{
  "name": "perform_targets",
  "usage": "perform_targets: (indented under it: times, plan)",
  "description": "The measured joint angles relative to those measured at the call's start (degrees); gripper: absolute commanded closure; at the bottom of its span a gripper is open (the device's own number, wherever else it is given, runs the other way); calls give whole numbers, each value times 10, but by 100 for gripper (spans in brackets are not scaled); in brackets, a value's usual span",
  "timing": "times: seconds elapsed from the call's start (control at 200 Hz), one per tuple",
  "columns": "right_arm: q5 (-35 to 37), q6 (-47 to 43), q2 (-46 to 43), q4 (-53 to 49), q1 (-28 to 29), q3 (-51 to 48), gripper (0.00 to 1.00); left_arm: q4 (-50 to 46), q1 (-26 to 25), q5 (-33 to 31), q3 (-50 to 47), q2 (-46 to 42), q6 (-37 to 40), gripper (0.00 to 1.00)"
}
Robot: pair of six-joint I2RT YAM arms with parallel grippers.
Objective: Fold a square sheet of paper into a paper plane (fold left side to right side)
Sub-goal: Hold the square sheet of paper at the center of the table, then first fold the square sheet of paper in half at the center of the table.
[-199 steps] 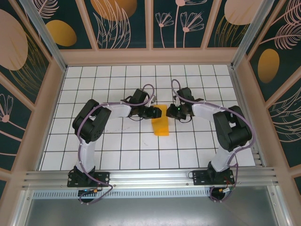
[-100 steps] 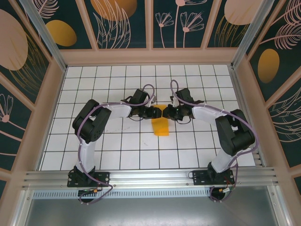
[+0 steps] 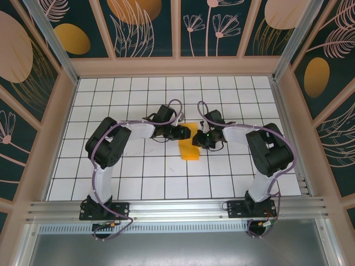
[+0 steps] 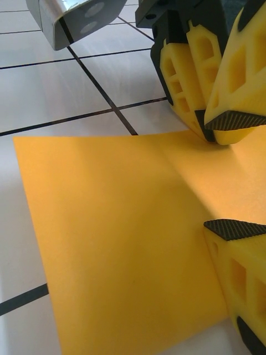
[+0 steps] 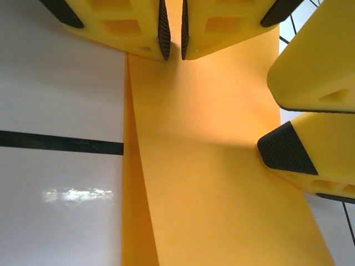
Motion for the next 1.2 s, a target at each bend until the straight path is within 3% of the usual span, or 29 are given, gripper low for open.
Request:
perform_targets:
  times: [1.201]
  plan:
    - [16, -14, 4, -13, 4, 8, 82, -98, 52, 29, 144, 78, -2, 44]
